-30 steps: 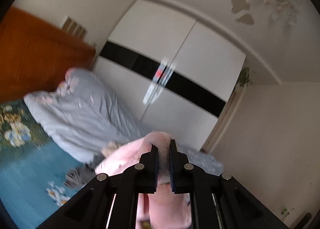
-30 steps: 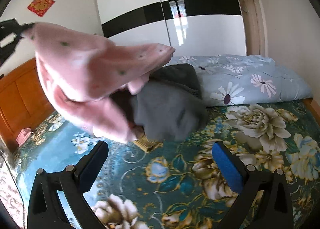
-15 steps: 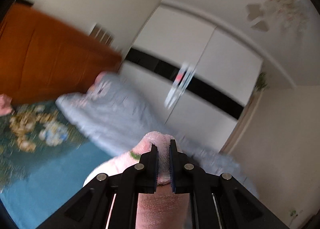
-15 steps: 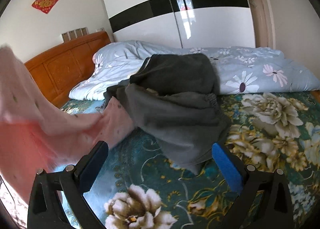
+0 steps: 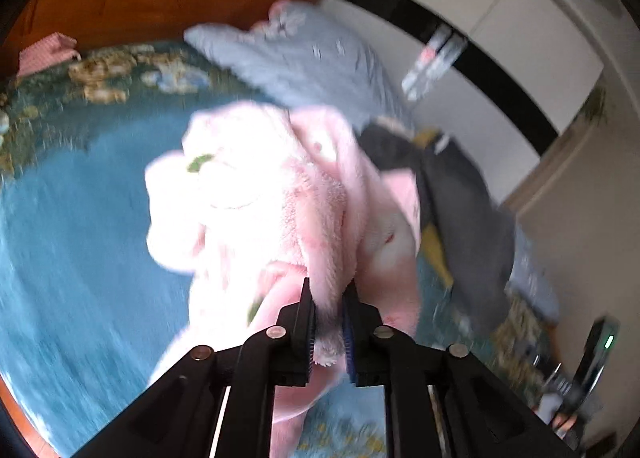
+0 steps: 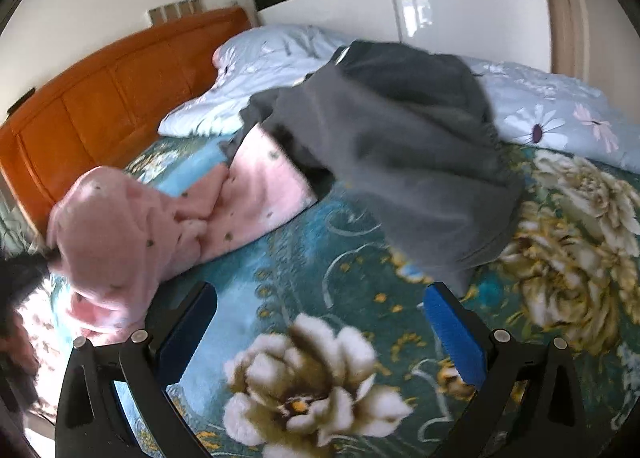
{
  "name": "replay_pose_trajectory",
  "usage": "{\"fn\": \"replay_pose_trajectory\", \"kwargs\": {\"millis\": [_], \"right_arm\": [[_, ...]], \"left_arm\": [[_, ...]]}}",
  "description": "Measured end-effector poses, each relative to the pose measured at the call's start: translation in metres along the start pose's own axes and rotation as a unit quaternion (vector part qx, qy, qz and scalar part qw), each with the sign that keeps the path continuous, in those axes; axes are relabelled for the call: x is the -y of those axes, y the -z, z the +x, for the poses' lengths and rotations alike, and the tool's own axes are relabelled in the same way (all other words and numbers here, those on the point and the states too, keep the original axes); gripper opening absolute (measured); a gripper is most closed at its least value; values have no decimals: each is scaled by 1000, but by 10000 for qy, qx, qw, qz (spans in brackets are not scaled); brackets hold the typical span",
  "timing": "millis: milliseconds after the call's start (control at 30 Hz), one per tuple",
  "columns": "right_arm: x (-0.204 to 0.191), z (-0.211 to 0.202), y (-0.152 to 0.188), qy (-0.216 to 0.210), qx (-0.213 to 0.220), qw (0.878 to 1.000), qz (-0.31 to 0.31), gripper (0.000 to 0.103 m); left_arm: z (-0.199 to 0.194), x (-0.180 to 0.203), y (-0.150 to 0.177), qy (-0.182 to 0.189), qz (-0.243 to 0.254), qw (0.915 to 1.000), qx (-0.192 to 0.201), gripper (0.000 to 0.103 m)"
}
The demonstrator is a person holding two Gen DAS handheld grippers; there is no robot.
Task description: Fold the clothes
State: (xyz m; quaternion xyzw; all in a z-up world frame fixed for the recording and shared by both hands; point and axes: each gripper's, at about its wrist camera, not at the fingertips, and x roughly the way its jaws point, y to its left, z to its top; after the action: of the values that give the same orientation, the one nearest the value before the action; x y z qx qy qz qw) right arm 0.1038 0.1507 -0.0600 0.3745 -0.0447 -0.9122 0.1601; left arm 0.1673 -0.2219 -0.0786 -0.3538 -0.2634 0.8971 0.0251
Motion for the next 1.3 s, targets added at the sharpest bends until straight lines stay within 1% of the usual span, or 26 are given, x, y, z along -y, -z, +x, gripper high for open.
{"fn": "replay_pose_trajectory", "kwargs": {"millis": [33, 100, 133, 167, 200, 267, 300, 333, 433, 500, 567, 667, 733, 767, 800, 833, 900, 967, 1000, 1033, 1100, 1133, 1200, 1300], "right_arm": [[-5, 3, 2, -36, -46, 10000, -80, 103], [-15, 7, 4, -92, -124, 9996, -247, 103], [-19, 9, 4, -105, -148, 9993, -315, 103], [-23, 10, 4, -117, -170, 9991, -381, 103], [-26, 12, 4, -129, -193, 9987, -447, 103], [-36, 18, 1, -284, -267, 9979, -520, 103], [-43, 20, -3, -385, -288, 9970, -603, 103], [-51, 21, -6, -466, -279, 9961, -692, 103], [-89, 22, -27, -894, -219, 9908, -995, 103], [-119, 32, -40, -1007, -284, 9878, -1151, 103], [-149, 42, -53, -1113, -353, 9845, -1307, 103], [-194, 58, -73, -1271, -457, 9788, -1539, 103], [-225, 69, -86, -1375, -525, 9745, -1693, 103], [-240, 74, -92, -1427, -560, 9722, -1769, 101], [-255, 79, -99, -1479, -594, 9698, -1846, 95], [-267, 89, -103, -1423, -652, 9691, -1908, 91], [-281, 110, -109, -1203, -817, 9691, -1992, 71], [-292, 132, -110, -910, -1020, 9687, -2072, 59], [-295, 146, -109, -741, -1188, 9682, -2074, 54], [-295, 155, -106, -695, -1382, 9674, -2007, 51], [-285, 163, -99, -796, -1708, 9646, -1847, 28], [-281, 165, -94, -754, -1765, 9645, -1814, 24], [-273, 160, -91, -626, -1688, 9654, -1889, 14], [-250, 131, -99, -394, -1234, 9757, -1768, 10]], "left_arm": [[1, 1, 7, -13, 41, 10000, -31, 18], [1, 2, 17, -31, 101, 9999, -70, 30], [-1, 2, 18, 20, 96, 9999, -72, 45], [-2, 2, 20, 91, 86, 9999, -75, 57], [-7, 2, 20, 180, 67, 9998, -67, 60], [-21, 0, 19, 376, -17, 9993, 38, 62], [-26, -4, 18, 372, -112, 9992, 119, 63], [-30, -10, 16, 348, -225, 9989, 207, 63], [-40, -29, 10, 261, -589, 9967, 501, 64], [-44, -37, 11, 142, -721, 9954, 616, 64], [-42, -46, 13, -58, -853, 9942, 659, 64], [-35, -63, 20, -238, -1134, 9912, 636, 64], [-29, -75, 26, -285, -1347, 9887, 594, 64], [-25, -82, 29, -303, -1452, 9873, 572, 64], [-24, -85, 33, -306, -1531, 9862, 549, 64], [-21, -89, 38, -313, -1616, 9851, 493, 64], [-15, -92, 43, -326, -1701, 9842, 376, 64], [-11, -94, 47, -295, -1724, 9841, 316, 64], [-11, -93, 48, -290, -1720, 9842, 301, 64], [-11, -92, 50, -278, -1695, 9847, 290, 64], [-11, -93, 54, -266, -1667, 9852, 287, 64], [-11, -94, 55, -266, -1672, 9851, 288, 64], [-13, -94, 57, -266, -1705, 9846, 265, 64], [-17, -92, 60, -242, -1707, 9847, 236, 64]]}}
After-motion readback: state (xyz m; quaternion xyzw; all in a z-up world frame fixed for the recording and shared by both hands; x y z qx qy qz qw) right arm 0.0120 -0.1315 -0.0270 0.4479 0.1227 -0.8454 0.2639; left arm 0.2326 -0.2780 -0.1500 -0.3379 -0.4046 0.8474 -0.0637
